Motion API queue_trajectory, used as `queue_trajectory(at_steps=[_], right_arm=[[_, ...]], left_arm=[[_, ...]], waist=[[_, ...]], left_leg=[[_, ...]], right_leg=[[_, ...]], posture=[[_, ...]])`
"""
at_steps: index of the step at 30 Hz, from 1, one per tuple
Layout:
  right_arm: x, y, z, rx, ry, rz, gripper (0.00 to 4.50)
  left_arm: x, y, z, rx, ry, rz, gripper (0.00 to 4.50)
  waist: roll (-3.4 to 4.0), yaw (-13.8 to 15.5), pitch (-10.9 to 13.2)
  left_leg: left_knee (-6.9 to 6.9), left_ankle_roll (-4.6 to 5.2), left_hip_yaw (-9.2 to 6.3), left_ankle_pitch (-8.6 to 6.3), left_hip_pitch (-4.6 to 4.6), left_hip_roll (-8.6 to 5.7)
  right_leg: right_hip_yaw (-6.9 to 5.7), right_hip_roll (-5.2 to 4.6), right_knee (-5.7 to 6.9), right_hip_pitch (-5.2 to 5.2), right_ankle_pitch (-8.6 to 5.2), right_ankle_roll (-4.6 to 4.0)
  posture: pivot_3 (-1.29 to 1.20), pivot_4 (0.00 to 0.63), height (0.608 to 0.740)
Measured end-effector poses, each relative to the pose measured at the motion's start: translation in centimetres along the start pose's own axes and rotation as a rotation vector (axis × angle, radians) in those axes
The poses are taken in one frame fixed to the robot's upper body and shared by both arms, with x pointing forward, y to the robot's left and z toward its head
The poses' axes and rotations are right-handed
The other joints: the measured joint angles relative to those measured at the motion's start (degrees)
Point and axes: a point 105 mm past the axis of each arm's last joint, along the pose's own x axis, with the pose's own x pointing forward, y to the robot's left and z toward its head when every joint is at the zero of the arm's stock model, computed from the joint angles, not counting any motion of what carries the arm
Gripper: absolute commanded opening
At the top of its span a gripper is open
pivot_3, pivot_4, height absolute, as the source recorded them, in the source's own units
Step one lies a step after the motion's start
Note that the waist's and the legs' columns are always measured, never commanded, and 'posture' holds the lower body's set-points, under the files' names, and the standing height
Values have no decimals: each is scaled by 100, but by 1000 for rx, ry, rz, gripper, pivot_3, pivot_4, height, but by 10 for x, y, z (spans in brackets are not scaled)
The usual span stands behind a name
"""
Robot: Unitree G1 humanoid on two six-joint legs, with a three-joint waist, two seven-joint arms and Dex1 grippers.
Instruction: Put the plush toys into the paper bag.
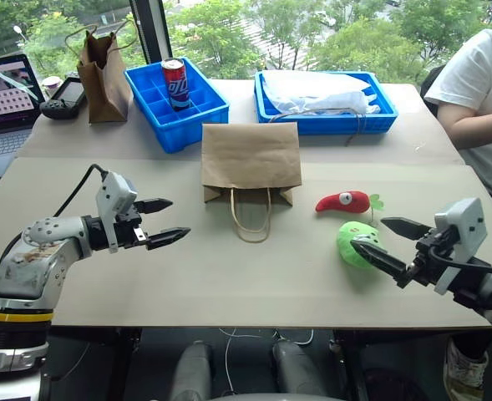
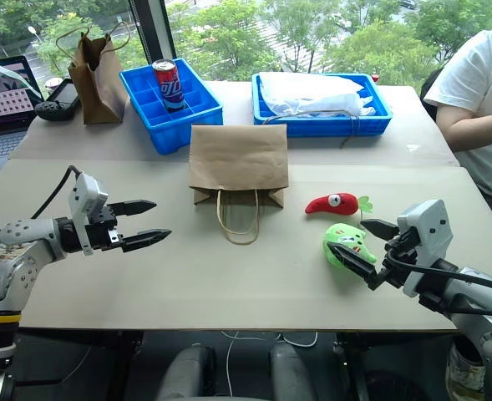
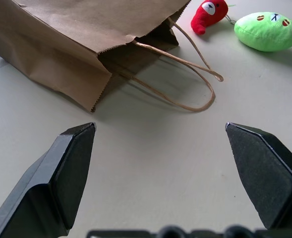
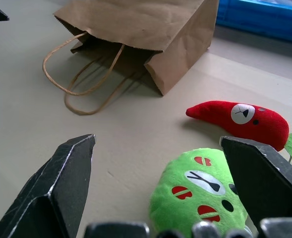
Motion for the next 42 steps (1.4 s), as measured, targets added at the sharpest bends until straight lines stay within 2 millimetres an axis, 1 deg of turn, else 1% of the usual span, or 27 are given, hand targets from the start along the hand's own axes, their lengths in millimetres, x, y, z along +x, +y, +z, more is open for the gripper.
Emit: queue_trajectory(at_steps=[2, 3, 4, 6, 7, 9, 11, 14, 17, 20, 22, 23, 25, 27, 29, 32, 36, 39, 40, 42], right_arm=[[0, 0, 0, 0, 1, 3, 4467], [-1, 4, 0, -14, 19, 43, 4467], [-2, 8, 3, -39, 31, 78, 4467], [-3, 20, 19, -120, 31, 171, 4467], [-4, 25, 27, -156, 20, 205, 4467], [-2, 38, 41, -207, 15, 279, 4467], [1, 49, 46, -218, 16, 332, 4467], [6, 64, 44, -207, 39, 391, 4467], [10, 68, 43, -197, 51, 396, 4467], [16, 74, 39, -192, 77, 401, 4467], [20, 75, 36, -186, 92, 389, 4467], [22, 75, 36, -185, 88, 379, 4467], [24, 75, 37, -190, 79, 358, 4467], [25, 73, 37, -191, 79, 335, 4467], [26, 69, 36, -186, 82, 299, 4467], [25, 66, 35, -179, 89, 270, 4467], [23, 63, 37, -174, 79, 223, 4467], [21, 62, 38, -179, 73, 194, 4500], [21, 61, 38, -179, 74, 184, 4500], [21, 61, 37, -181, 74, 174, 4500]], left_arm=[[0, 0, 0, 0, -2, -7, 4500], [-1, -3, 7, -12, -28, -74, 4500], [-3, -4, 17, 1, -49, -118, 4500], [-11, -6, 48, 86, -83, -217, 4500], [-14, -8, 60, 134, -86, -245, 4500], [-16, -12, 77, 214, -82, -306, 4500], [-10, -15, 76, 239, -59, -353, 4500], [7, -15, 66, 275, -22, -400, 4500], [20, -15, 58, 366, 22, -422, 4500], [44, -13, 53, 537, 44, -444, 4500], [62, -11, 55, 634, 20, -452, 4500], [74, -11, 58, 682, -2, -462, 4500], [90, -11, 58, 802, -10, -480, 4500], [98, -10, 54, 879, -4, -488, 4500], [113, -12, 50, 970, -16, -502, 4500], [127, -15, 42, 1123, 20, -527, 4500], [134, -10, 38, 1277, 62, -511, 4500], [139, -8, 36, 1340, 80, -493, 3857], [141, -9, 36, 1364, 84, -490, 3388], [144, -9, 36, 1392, 86, -487, 2880]], waist=[[0, 0, 0], [-2, 1, 2], [-5, 1, 7], [-8, 2, 8], [-7, 3, 7], [-6, -6, 7], [-7, -5, 7], [-11, 6, 9], [-11, 23, 9], [-11, 79, 9], [-11, 133, 9], [-11, 153, 9], [-11, 168, 9], [-11, 165, 9], [-12, 163, 9], [-13, 153, 9], [-14, 145, 10], [-14, 154, 10], [-14, 158, 10], [-14, 160, 10]], left_leg=[[0, 0, 0, 0, 0, 0], [6, 0, 0, 0, -4, -1], [12, 1, -1, 1, -11, 0], [22, 1, -6, 1, -10, 0], [23, 1, -6, 1, -4, 0], [22, 2, -5, 0, 3, -1], [22, 2, -7, 0, 3, 0], [27, 2, -12, 0, -12, -1], [40, 2, -15, 0, -32, -3], [60, 2, -27, 0, -48, -5], [82, 9, -33, -4, -59, -5], [90, 9, -35, -4, -66, -7], [95, 10, -41, -4, -76, -12], [95, 13, -43, -6, -80, -12], [96, 13, -48, -6, -87, -14], [97, 14, -54, -6, -89, -16], [98, 14, -62, -6, -89, -18], [100, 14, -66, -6, -94, -21], [101, 13, -67, -6, -94, -22], [102, 14, -68, -6, -97, -22]], right_leg=[[0, 0, 0, 0, 0, 0], [-1, 1, 5, -4, 0, 0], [-3, 2, 12, -12, 0, 0], [-9, 2, 14, -5, -1, 3], [-9, 2, 10, 5, -1, 3], [-7, 0, 5, 15, -3, 6], [-9, 1, 5, 15, -3, 5], [-12, 1, 5, 6, 1, 0], [-13, 0, 6, -5, 3, 2], [-21, 1, 7, -7, 6, 4], [-27, 1, 11, -8, 7, 7], [-28, 1, 10, -9, 10, 10], [-27, 0, 4, -8, 12, 15], [-26, -1, 1, -8, 13, 16], [-28, -1, 1, -12, 14, 17], [-28, 0, 1, -12, 16, 20], [-31, 1, 6, -9, 16, 21], [-31, 0, 5, -7, 16, 24], [-31, -1, 5, -7, 17, 24], [-32, -1, 6, -8, 17, 25]], posture=[[0, 150, 698], [0, 150, 698], [0, 150, 698], [0, 150, 698], [0, 150, 698], [0, 150, 698], [0, 150, 698], [0, 150, 698], [0, 150, 698], [0, 150, 698], [0, 150, 698], [0, 150, 698], [0, 150, 698], [0, 150, 698], [0, 150, 698], [0, 150, 698], [0, 150, 698], [0, 150, 698], [0, 150, 698], [0, 150, 698]])
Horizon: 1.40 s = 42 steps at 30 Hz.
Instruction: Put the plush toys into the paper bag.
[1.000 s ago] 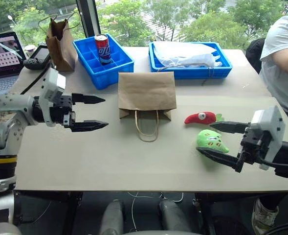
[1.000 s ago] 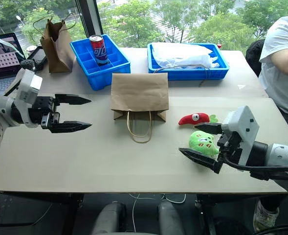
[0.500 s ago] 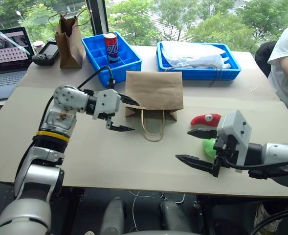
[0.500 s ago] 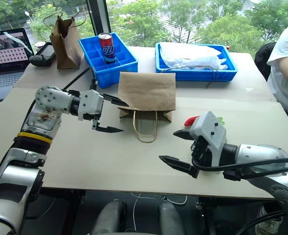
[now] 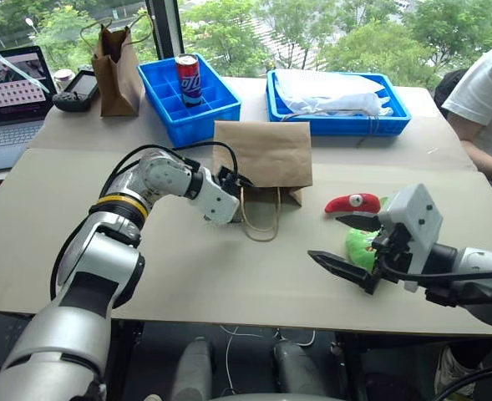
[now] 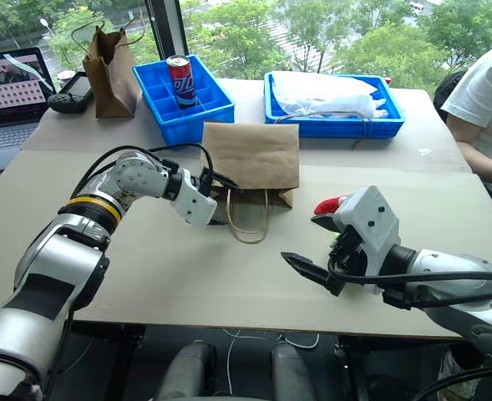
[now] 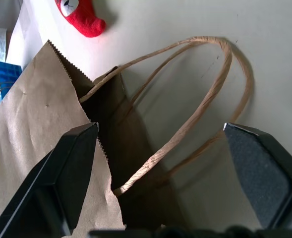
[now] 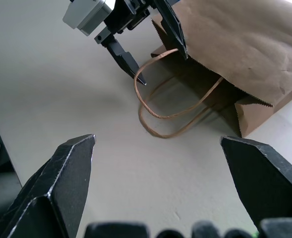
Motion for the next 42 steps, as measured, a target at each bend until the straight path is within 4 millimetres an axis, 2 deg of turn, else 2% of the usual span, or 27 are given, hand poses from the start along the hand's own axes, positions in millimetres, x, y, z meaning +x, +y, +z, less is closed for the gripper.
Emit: queue_trajectory(at_steps=[4, 5, 7, 8, 12, 18, 22, 26, 27, 29, 30, 32, 39, 42], right_arm=[[0, 0, -2, 4, 6, -9, 4500], [-1, 0, -4, 6, 14, -10, 4500], [-1, 2, -10, 16, 36, -9, 4500], [-1, 3, -14, 23, 51, -6, 4500], [-3, 11, -33, 76, 102, 0, 4500], [-5, 17, -62, 190, 125, -56, 4500], [4, 20, -63, 239, 48, -99, 4500], [24, 22, -57, 340, -89, -151, 4500], [29, 22, -58, 375, -111, -173, 3946], [39, 20, -61, 437, -141, -208, 3442], [44, 21, -63, 457, -146, -218, 2996], [53, 24, -65, 480, -151, -218, 2383], [94, 9, -65, 458, -195, -251, 28], [104, 4, -68, 436, -198, -245, 28]], left_arm=[[7, 7, 4, -16, -23, 41, 1527], [9, 7, 5, -28, -31, 45, 1049], [10, 11, 8, -62, -59, 63, 557], [9, 19, 11, -112, -93, 90, 103], [-1, 34, 25, -246, -250, 103, 24], [-21, 35, 53, -424, -453, 61, 24], [-29, 33, 68, -559, -505, 51, 24], [-31, 44, 88, -740, -563, 121, 24], [-32, 44, 92, -764, -565, 125, 0], [-33, 46, 95, -814, -562, 139, 0], [-34, 46, 95, -833, -553, 148, 0], [-36, 47, 93, -856, -536, 171, 0], [-33, 44, 98, -932, -556, 188, 0], [-33, 45, 101, -971, -570, 191, 0]], waist=[[0, -1, 0], [0, -3, 0], [0, -3, 0], [1, -5, 0], [1, -20, -1], [3, -74, -2], [4, -131, -2], [6, -159, -3], [7, -166, -4], [8, -176, -4], [8, -177, -4], [9, -175, -5], [9, -171, -4], [9, -159, -4]], left_leg=[[1, 0, -1, 0, 0, 0], [0, 0, -1, 0, 0, 0], [0, 0, -3, 0, -2, 0], [1, 0, -2, 0, -2, -1], [2, 0, -11, 0, 1, 0], [8, 0, -23, 2, 10, 1], [20, 1, -32, 6, 13, 0], [27, 2, -42, 7, 13, 1], [26, 2, -41, 7, 13, 0], [26, 2, -41, 7, 14, 0], [26, 2, -41, 7, 16, 0], [26, 2, -41, 8, 17, 0], [26, 1, -42, 8, 16, -1], [26, 1, -43, 8, 13, -2]], right_leg=[[-1, 0, 1, 0, 0, 0], [-1, 0, 2, 0, 0, 0], [-3, 1, 4, -1, 0, 0], [-3, 0, 6, -1, 0, 0], [-8, 1, 15, 4, 0, 0], [-10, 6, 42, 4, -1, 0], [-15, 7, 56, 8, -2, 1], [-23, 8, 65, 7, -5, 1], [-22, 8, 68, 7, -7, 0], [-23, 8, 71, 4, -7, -1], [-22, 8, 73, 4, -7, -1], [-23, 8, 74, 4, -8, -3], [-26, 8, 74, 3, -8, -4], [-28, 7, 73, 1, -8, -4]], posture=[[0, 150, 698], [0, 150, 698], [0, 150, 698], [0, 150, 698], [0, 150, 698], [0, 150, 698], [0, 150, 698], [0, 150, 698], [0, 150, 698], [0, 150, 698], [0, 150, 698], [0, 150, 698], [0, 150, 698], [0, 150, 698]])
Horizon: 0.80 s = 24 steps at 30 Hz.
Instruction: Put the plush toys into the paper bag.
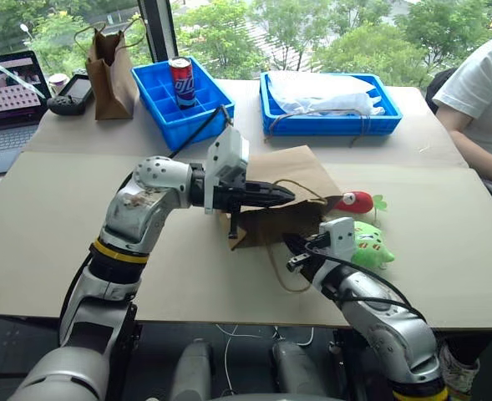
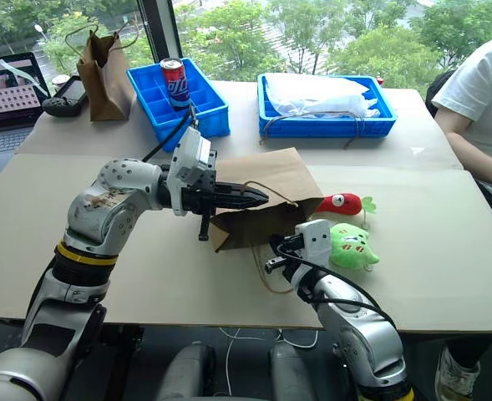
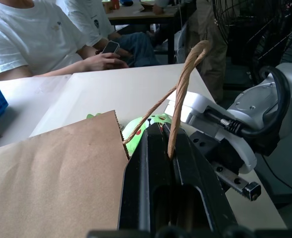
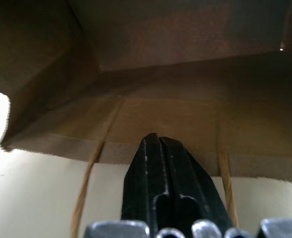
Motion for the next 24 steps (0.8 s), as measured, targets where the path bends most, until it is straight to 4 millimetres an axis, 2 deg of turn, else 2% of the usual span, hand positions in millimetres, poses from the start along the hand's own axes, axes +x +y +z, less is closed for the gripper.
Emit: queue_trajectory(at_steps=[3, 5, 7, 9, 14, 20, 24], right_arm=[[12, -8, -1, -58, 8, 1, 28], [19, -16, -9, -93, 51, -20, 28], [26, -22, -18, -127, 91, -34, 28], [31, -23, -17, -174, 96, -34, 28], [30, -24, -23, -240, 125, -20, 28], [26, -24, -27, -267, 144, -11, 28], [24, -22, -24, -283, 142, -3, 28]], left_arm=[[0, 0, 3, -52, -19, 18, 0], [-1, 0, 5, -103, -34, 34, 0], [-2, 3, 5, -200, -49, 66, 0], [-4, 8, 5, -300, -56, 113, 0], [-19, 29, 9, -401, -62, 236, 0], [-34, 57, 4, -558, -114, 403, 0], [-31, 63, 5, -632, -145, 428, 0]], waist=[[0, -4, 0], [0, -10, 0], [0, -19, 0], [1, -26, 0], [2, -17, -2], [-1, -5, -7], [-1, -6, -7]], left_leg=[[0, 0, 0, 0, 1, 0], [0, 0, -2, 0, 3, 1], [0, 0, -2, 0, 4, 1], [0, 0, -6, 0, 7, 1], [0, 0, -7, 0, 20, 1], [0, -1, -10, 0, 21, 0], [-1, -1, -11, 0, 21, 0]], right_leg=[[0, 0, 1, 0, 0, 0], [-3, 0, 3, 0, 0, 0], [-3, 1, 7, -1, 0, 0], [-7, 1, 8, 2, 0, 0], [-10, 0, 7, 15, 0, 0], [-14, -1, 5, 19, 0, 0], [-14, -1, 6, 17, 0, 0]], posture=[[0, 150, 698], [0, 150, 698], [0, 150, 698], [0, 150, 698], [0, 150, 698], [0, 150, 698], [0, 150, 698]])
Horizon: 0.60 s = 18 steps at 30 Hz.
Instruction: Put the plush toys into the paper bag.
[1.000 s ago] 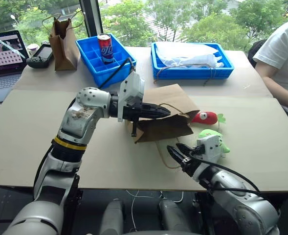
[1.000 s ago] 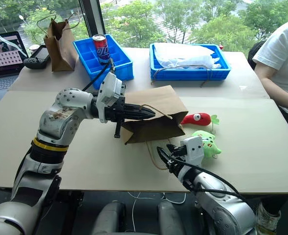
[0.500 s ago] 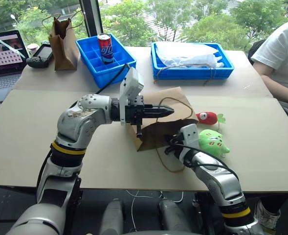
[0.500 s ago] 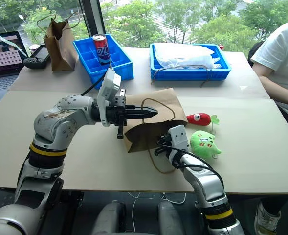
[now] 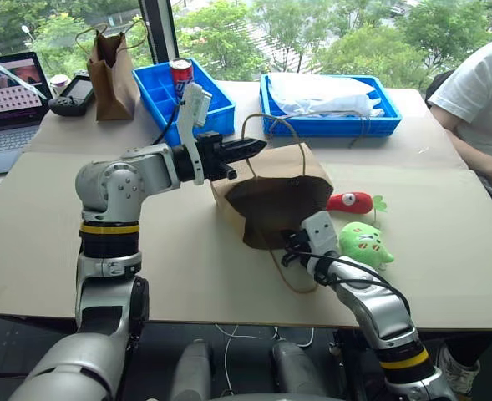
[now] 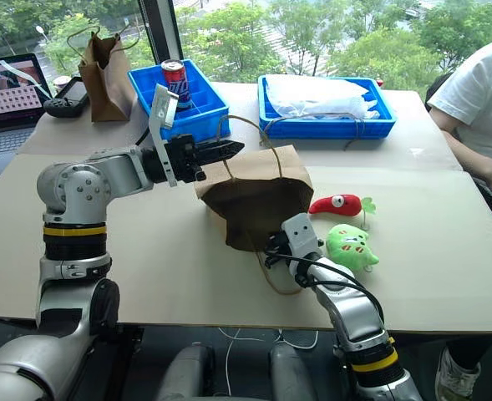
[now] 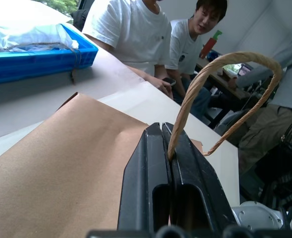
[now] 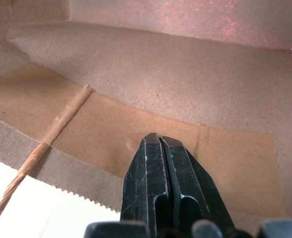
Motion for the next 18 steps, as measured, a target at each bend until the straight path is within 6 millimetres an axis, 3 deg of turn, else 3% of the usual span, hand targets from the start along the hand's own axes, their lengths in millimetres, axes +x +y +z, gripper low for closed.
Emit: queue_trajectory(at_steps=[7, 11, 15, 18], right_arm=[[-17, -4, 18, 5, -1, 29, 28], [-46, -16, 50, 53, -77, 16, 1358], [-96, -41, 53, 66, -22, -43, 2694], [-130, -73, 56, 32, 59, -167, 3729]], left_arm=[[14, -16, -10, -41, 26, -52, 0], [19, -19, -16, -90, 12, -79, 0], [17, -15, -27, -124, 22, -71, 0], [15, -12, -34, -134, 40, -62, 0]], waist=[[1, 9, 1], [1, 14, 1], [1, 45, 1], [2, 67, 1]], left_leg=[[0, -1, -1, 1, -9, -3], [-4, -1, -2, 1, -11, -4], [-10, -1, -4, 1, -16, -8], [-10, -1, -3, 1, -15, -13]], right_leg=[[1, -2, 1, -10, 0, 0], [2, -4, 1, -12, 0, -1], [2, -7, -11, -11, 0, 0], [3, -10, -11, -10, 0, 0]], posture=[[0, 150, 698], [0, 150, 698], [0, 150, 698], [0, 150, 698]])
